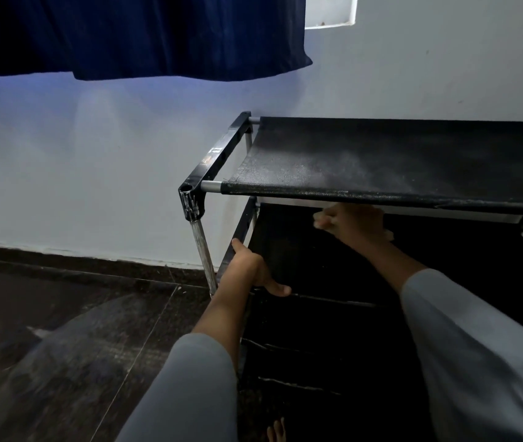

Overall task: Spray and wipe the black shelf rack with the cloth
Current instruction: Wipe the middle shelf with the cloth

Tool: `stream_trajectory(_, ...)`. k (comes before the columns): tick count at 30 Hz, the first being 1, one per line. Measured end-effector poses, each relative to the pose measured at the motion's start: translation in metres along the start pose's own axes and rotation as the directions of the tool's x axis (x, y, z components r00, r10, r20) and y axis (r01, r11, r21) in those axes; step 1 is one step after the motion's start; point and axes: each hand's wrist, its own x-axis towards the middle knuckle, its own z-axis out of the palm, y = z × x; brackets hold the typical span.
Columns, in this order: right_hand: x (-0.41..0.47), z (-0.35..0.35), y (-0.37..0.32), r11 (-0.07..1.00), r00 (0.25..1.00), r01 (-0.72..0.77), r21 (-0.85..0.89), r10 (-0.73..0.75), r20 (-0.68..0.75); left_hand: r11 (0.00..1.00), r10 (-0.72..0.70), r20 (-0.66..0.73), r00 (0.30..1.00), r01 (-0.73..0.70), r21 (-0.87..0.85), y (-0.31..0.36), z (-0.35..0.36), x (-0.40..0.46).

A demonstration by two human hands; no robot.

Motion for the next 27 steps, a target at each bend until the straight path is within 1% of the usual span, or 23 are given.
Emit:
stream_trajectory(2,-0.006,-0.006,0.024,0.996,0.996,-0.081,-0.044,0.079,-0.042,1.0,0.003,0.086,0.996,-0.005,0.024,0.001,-0.002,-0.005)
stream_trajectory(5,-0.006,-0.004,0.027,0.983,0.983,-0.169,-0.075,0.162,-0.091,0.998,0.039,0.144,0.989,-0.045,0.042,0.001,-0.002,-0.009)
stream_trajectory(8,0.003,0.002,-0.001,0.945,0.95,-0.308,-0.111,0.299,-0.09,0.997,0.067,0.133,0.989,-0.062,-0.038,0.002,-0.004,-0.008)
stream_trajectory(10,0.009,0.009,-0.025,0.931,0.938,-0.346,-0.119,0.338,-0.08,0.996,0.083,0.12,0.989,-0.077,-0.055,0.001,-0.002,-0.004)
stream_trajectory(12,0.013,0.019,-0.052,0.962,0.965,-0.257,-0.092,0.251,-0.072,0.993,0.108,0.109,0.988,-0.102,-0.057,0.0,-0.001,-0.003)
stream_trajectory(14,0.009,0.025,-0.08,0.992,0.993,-0.104,-0.07,0.1,-0.059,0.991,0.122,0.102,0.987,-0.115,-0.072,-0.001,0.0,-0.002)
stream_trajectory(16,-0.004,0.018,-0.098,0.997,0.998,0.052,-0.054,-0.051,0.023,0.991,0.121,0.107,0.987,-0.114,-0.067,-0.003,0.001,0.0)
stream_trajectory(18,-0.024,0.003,-0.096,0.977,0.968,0.207,-0.044,-0.198,0.155,0.99,0.136,0.108,0.985,-0.131,-0.053,-0.005,0.001,-0.002)
stream_trajectory(21,-0.063,-0.025,-0.078,0.919,0.867,0.391,-0.039,-0.354,0.35,0.987,0.155,0.127,0.98,-0.148,-0.061,-0.005,0.001,-0.001)
stream_trajectory(23,-0.082,-0.036,-0.065,0.89,0.817,0.455,-0.021,-0.408,0.407,0.989,0.144,0.131,0.981,-0.14,-0.042,-0.003,0.001,-0.001)
stream_trajectory(24,-0.086,-0.038,-0.06,0.889,0.81,0.458,0.004,-0.419,0.411,0.991,0.132,0.13,0.983,-0.134,0.0,-0.002,0.0,-0.003)
stream_trajectory(27,-0.081,-0.026,-0.055,0.907,0.847,0.418,0.051,-0.409,0.339,0.987,0.103,0.088,0.991,-0.113,0.117,0.0,-0.002,-0.004)
